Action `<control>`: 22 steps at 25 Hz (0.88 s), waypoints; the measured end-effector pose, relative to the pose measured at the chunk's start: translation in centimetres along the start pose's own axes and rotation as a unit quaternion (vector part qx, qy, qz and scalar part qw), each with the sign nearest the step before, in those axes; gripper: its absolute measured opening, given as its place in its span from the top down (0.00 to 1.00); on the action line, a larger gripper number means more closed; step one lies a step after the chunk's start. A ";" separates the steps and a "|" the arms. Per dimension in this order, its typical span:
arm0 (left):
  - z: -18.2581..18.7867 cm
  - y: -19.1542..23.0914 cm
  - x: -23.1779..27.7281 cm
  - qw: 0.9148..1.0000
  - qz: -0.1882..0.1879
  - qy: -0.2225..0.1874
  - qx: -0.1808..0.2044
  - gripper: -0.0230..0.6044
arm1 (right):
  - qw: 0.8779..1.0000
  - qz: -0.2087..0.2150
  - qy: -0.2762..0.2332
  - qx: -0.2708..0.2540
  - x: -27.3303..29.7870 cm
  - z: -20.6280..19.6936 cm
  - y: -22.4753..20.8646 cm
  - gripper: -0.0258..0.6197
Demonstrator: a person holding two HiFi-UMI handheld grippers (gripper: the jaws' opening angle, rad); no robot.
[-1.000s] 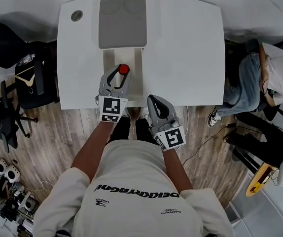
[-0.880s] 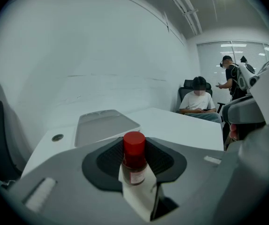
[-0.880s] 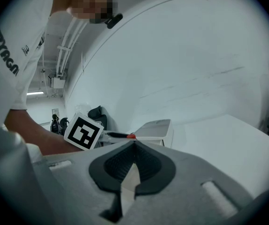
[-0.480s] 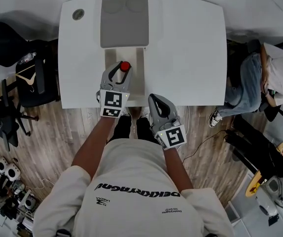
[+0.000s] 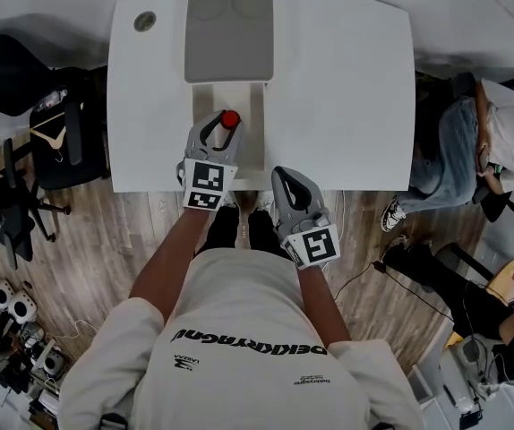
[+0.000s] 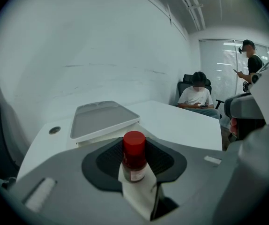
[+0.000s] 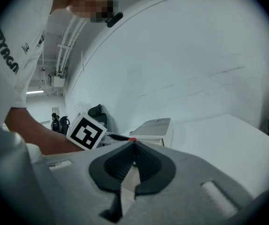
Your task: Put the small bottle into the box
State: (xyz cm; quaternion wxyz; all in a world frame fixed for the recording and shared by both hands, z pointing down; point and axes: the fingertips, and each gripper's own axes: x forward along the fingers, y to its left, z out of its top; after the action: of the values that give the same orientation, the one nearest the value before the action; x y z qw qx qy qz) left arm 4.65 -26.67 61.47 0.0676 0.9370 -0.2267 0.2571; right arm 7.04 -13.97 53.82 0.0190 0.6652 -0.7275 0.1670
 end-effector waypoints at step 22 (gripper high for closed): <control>-1.1 -0.6 -0.4 1.000 -0.002 0.018 -0.007 0.72 | 1.000 -0.003 0.001 0.004 -0.4 -0.3 -0.2 0.96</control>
State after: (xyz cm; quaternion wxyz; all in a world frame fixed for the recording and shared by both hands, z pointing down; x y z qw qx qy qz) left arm 4.18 -25.70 62.19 0.0787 0.9323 -0.2251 0.2720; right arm 7.25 -13.53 54.06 0.0173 0.6669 -0.7250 0.1710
